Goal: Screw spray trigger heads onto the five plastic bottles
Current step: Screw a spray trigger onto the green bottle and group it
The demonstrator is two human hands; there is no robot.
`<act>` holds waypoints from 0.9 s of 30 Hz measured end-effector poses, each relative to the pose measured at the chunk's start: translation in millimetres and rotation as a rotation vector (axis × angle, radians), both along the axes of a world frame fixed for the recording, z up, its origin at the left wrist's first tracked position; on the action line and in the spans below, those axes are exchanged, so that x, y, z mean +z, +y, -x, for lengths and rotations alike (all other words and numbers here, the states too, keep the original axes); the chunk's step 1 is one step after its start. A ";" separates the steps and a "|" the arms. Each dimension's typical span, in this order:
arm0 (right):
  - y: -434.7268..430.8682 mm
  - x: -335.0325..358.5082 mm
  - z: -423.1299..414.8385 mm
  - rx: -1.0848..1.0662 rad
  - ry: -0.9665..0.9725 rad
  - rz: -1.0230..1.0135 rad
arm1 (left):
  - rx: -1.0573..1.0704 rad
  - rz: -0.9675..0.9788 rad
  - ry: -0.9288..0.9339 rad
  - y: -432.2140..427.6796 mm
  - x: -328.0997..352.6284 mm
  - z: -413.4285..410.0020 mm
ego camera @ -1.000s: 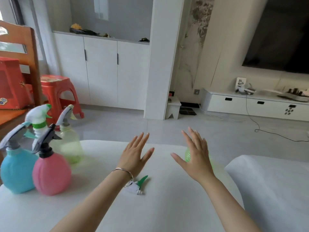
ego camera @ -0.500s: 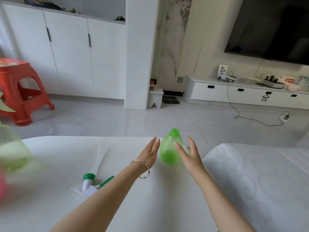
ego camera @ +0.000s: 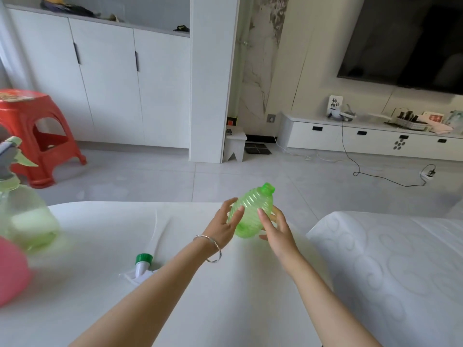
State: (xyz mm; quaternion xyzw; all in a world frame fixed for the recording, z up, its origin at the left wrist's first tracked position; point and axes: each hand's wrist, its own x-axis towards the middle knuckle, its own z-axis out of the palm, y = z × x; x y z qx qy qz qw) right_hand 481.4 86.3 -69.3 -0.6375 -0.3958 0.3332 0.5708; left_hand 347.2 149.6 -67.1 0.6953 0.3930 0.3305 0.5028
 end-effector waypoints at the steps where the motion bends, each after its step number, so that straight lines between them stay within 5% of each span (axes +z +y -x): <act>1: -2.2 5.2 7.4 0.027 0.000 -0.015 | -0.004 -0.026 -0.010 -1.4 7.2 10.1; 7: -15.2 35.1 60.7 0.245 0.048 -0.034 | 0.021 -0.267 0.069 -12.1 36.2 84.8; 14: -23.5 47.4 118.6 0.502 0.144 0.041 | 0.243 -0.167 -0.002 -36.3 31.8 185.2; 22: -11.6 14.3 154.7 0.548 -0.081 0.107 | 0.443 -0.065 0.048 -50.8 -3.5 274.6; 27: -4.5 -9.6 167.4 0.623 -0.447 0.140 | 0.457 -0.011 0.044 -55.4 -20.2 277.7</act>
